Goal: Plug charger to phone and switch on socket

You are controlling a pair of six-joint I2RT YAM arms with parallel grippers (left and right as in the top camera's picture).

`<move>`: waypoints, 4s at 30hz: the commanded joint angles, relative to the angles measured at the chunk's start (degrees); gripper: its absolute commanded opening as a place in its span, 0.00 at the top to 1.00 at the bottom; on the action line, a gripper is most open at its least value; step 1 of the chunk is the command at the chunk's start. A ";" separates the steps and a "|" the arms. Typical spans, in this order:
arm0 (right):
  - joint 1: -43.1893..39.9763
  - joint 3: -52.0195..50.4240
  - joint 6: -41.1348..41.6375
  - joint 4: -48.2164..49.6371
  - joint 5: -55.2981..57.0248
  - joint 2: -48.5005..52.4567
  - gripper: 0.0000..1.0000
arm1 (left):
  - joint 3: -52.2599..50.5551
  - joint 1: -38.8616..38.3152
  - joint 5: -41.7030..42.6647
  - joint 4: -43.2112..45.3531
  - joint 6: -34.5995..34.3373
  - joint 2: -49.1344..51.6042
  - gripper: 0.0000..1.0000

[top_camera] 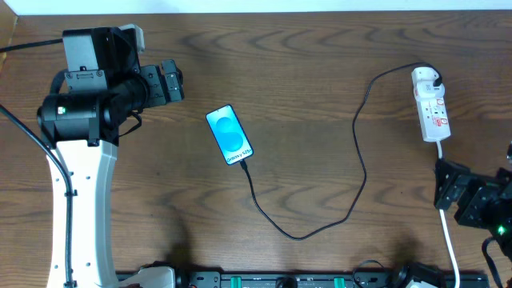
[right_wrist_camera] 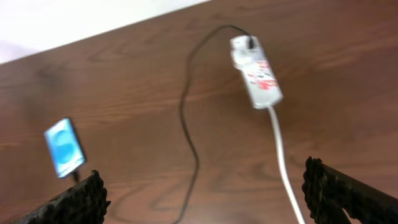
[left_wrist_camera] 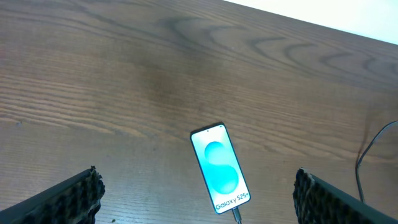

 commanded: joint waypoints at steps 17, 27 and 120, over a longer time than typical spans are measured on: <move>16.59 -77.05 14.38 71.47 18.73 -41.40 0.01 | -0.28 -0.09 -0.37 -0.04 -0.28 -0.83 0.01; 16.68 -83.47 12.61 74.95 19.12 -44.89 0.01 | -0.28 -0.09 -0.37 -0.04 -0.28 -0.83 0.01; 16.68 -83.47 12.61 74.95 19.12 -44.89 0.01 | -91.03 -2.49 -12.79 50.53 0.37 -80.26 0.01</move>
